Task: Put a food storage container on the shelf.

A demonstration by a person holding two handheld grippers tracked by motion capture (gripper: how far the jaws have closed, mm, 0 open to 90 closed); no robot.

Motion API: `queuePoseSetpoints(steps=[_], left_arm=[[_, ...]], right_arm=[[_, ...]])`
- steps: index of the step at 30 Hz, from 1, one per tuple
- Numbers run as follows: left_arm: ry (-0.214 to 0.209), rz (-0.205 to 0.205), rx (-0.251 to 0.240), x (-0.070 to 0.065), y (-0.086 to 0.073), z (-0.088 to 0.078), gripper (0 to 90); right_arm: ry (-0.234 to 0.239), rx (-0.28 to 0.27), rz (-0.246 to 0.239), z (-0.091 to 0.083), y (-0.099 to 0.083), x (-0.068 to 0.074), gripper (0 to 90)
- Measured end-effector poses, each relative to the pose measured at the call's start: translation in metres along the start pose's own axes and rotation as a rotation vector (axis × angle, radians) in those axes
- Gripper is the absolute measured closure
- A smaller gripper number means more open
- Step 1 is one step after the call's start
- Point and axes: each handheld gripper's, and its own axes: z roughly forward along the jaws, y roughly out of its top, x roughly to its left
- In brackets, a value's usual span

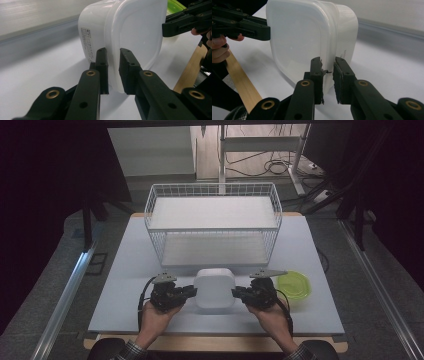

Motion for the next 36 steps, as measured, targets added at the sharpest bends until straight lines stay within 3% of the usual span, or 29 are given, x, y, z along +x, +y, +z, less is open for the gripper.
queuePoseSetpoints(steps=[11, 18, 36], left_arm=[[-0.016, 0.015, -0.034, 0.002, 0.014, -0.012, 79.0], [0.001, 0.043, -0.046, -0.001, 0.03, -0.017, 78.9], [0.04, 0.099, -0.119, -0.005, 0.078, -0.038, 78.9]], right_arm=[[0.029, -0.065, -0.023, -0.008, 0.01, 0.002, 78.5], [0.03, -0.097, -0.036, -0.013, 0.02, 0.001, 78.7], [0.014, -0.176, -0.097, -0.033, 0.067, 0.005, 78.7]])
